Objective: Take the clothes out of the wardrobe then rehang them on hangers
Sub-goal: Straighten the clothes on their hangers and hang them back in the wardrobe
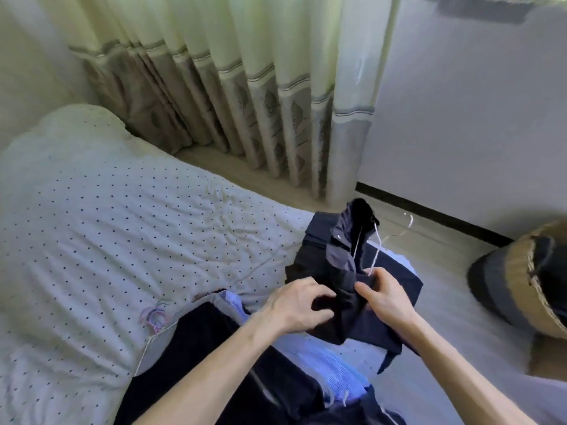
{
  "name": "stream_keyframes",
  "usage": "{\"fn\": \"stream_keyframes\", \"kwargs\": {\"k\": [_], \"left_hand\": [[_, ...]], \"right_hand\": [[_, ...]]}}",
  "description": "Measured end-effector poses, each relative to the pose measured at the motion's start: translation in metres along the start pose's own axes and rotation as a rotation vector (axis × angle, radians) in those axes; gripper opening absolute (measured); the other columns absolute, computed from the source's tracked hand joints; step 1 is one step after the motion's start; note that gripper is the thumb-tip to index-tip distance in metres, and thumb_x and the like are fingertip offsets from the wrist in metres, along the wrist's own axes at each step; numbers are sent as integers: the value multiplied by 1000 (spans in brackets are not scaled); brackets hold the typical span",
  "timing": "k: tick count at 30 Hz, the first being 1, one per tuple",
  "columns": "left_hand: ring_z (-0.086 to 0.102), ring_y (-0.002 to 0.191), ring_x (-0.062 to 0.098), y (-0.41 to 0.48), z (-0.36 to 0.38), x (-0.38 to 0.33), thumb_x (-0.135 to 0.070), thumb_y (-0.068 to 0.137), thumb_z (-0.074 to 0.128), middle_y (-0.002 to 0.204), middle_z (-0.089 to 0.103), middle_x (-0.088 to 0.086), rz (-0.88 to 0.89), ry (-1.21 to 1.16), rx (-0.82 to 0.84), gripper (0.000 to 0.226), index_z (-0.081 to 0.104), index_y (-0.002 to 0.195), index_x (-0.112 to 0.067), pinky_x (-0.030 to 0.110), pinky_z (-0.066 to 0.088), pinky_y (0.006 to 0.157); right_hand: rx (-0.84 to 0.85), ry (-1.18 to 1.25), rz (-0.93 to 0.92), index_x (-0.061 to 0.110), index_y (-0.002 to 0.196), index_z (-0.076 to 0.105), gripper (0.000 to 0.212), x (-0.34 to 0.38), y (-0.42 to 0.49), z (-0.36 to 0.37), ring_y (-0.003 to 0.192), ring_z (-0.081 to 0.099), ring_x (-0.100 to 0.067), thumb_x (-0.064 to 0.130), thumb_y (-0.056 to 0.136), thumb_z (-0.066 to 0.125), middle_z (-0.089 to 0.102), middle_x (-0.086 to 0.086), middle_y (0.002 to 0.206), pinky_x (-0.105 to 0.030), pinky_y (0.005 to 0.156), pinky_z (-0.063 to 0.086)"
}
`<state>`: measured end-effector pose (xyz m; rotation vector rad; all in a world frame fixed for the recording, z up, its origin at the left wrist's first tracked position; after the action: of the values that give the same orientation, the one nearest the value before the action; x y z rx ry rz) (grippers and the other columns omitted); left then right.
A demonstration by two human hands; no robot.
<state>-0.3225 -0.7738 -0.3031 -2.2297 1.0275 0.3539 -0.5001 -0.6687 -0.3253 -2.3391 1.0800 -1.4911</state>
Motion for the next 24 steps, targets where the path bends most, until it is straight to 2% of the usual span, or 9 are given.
{"fn": "stream_keyframes", "kwargs": {"k": [3, 7, 10, 12, 14, 16, 18, 21, 24], "left_hand": [[53, 121, 14, 12, -38, -61, -48, 91, 56, 129, 58, -9, 160, 73, -162, 45, 55, 135, -36, 37, 47, 100], [47, 129, 18, 23, -54, -193, -44, 93, 61, 141, 51, -6, 466, 175, -271, 52, 51, 142, -28, 39, 40, 107], [36, 141, 16, 12, -22, -313, -50, 93, 60, 151, 45, -4, 767, 276, -249, 60, 47, 147, -26, 32, 26, 118], [33, 145, 14, -7, 15, -387, -53, 97, 53, 152, 46, -6, 952, 338, -158, 59, 44, 148, -27, 35, 22, 121], [46, 136, 15, -34, 52, -451, -43, 102, 49, 138, 60, -6, 1116, 319, -76, 49, 46, 146, -23, 40, 32, 115], [63, 109, 24, -66, 84, -502, -25, 103, 50, 108, 73, -5, 1285, 254, -87, 34, 55, 136, -17, 42, 45, 96], [64, 90, 26, -99, 113, -543, -15, 100, 50, 87, 72, -11, 1436, 210, -115, 31, 58, 128, -21, 42, 48, 83], [59, 88, 16, -141, 151, -592, -20, 102, 43, 77, 63, -21, 1559, 122, -82, 34, 53, 130, -36, 43, 45, 88], [54, 86, 12, -171, 181, -633, -23, 103, 37, 77, 63, -21, 1614, 46, 16, 48, 37, 144, -49, 35, 40, 90]], "right_hand": [[-56, -20, -17, 40, 99, 53, 19, -41, -51, -55, 76, 60, -18, 31, 89, 66, 66, 2, 84, -36, 80, 49], [-132, -48, -20, 43, 98, 51, 18, -77, -139, -132, 66, 58, -16, 30, 91, 63, 64, 1, 76, -34, 71, 50], [-260, -59, -13, 40, 105, 53, 16, -99, -216, -184, 76, 60, -13, 33, 93, 62, 65, 6, 87, -34, 77, 50], [-348, -57, 22, 39, 109, 54, 19, -116, -274, -211, 83, 58, -8, 36, 92, 62, 64, 8, 95, -34, 82, 49], [-449, -50, 74, 44, 106, 52, 20, -137, -334, -231, 83, 54, -2, 37, 91, 63, 61, 11, 94, -32, 83, 47], [-548, -23, 140, 49, 99, 50, 21, -158, -393, -241, 77, 53, -4, 37, 90, 64, 59, 11, 86, -30, 78, 46], [-658, 14, 193, 50, 94, 50, 22, -180, -449, -244, 71, 52, -5, 33, 91, 63, 59, 11, 79, -23, 69, 43], [-893, 79, 258, 49, 101, 55, 23, -206, -523, -243, 74, 57, 6, 30, 92, 64, 62, 30, 82, -9, 66, 41], [-1132, 113, 380, 52, 113, 54, 26, -237, -587, -239, 88, 58, 9, 49, 89, 63, 62, 36, 93, -8, 71, 41]]}}
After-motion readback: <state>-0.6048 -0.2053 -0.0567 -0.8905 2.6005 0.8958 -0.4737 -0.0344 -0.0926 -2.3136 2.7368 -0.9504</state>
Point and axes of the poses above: each hand's wrist, its own y-axis towards the middle knuckle, its own z-axis out of the palm, x = y × z, the point moved 4 cm from there along y, towards the middle knuckle
